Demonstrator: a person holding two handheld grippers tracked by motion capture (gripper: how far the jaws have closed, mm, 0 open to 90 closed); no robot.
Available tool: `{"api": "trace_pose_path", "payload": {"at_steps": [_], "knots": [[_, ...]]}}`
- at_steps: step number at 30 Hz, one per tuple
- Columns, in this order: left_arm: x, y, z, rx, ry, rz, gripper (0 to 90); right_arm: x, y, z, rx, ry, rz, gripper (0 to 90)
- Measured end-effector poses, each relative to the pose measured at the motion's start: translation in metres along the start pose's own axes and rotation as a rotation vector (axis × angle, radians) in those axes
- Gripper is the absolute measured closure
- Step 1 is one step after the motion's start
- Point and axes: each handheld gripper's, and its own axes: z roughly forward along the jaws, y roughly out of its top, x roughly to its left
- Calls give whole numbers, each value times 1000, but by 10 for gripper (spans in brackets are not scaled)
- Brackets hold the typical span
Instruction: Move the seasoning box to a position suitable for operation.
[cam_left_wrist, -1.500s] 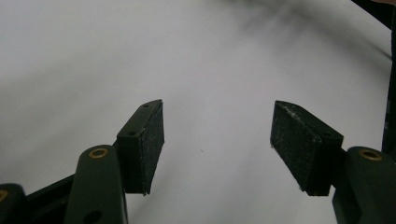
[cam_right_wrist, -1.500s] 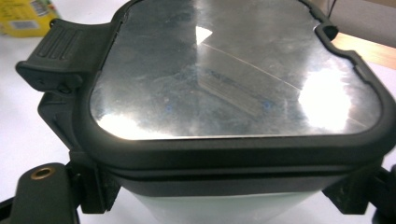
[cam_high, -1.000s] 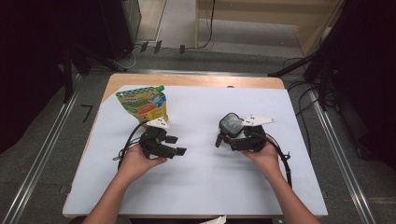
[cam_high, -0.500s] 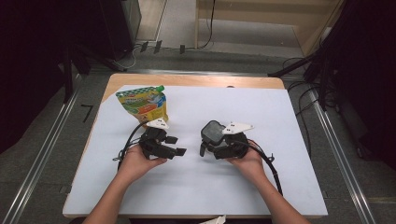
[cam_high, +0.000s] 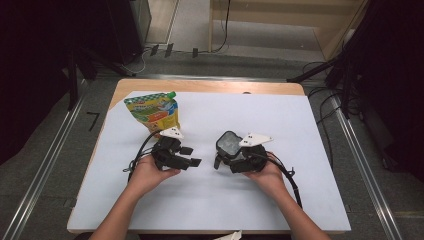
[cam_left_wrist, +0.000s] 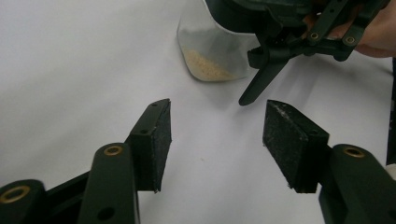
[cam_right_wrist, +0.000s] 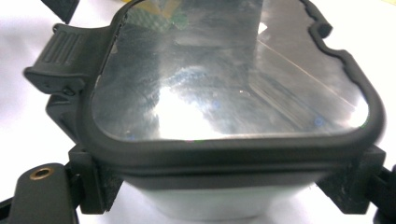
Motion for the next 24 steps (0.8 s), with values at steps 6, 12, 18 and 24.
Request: {"api": "trace_pose_path", "payload": {"at_steps": [6,12,18,24], "knots": [[-3,7,-1,7,-58,-1,483,-3,0,-12,29,15,4,148],[-5,25,0,34,-62,36,551,-5,2,-35,62,32,28,156],[-1,32,8,47,-71,10,728,-9,-2,-58,54,25,66,229],[1,28,22,32,-63,13,900,-15,-4,-66,28,35,100,568]]}}
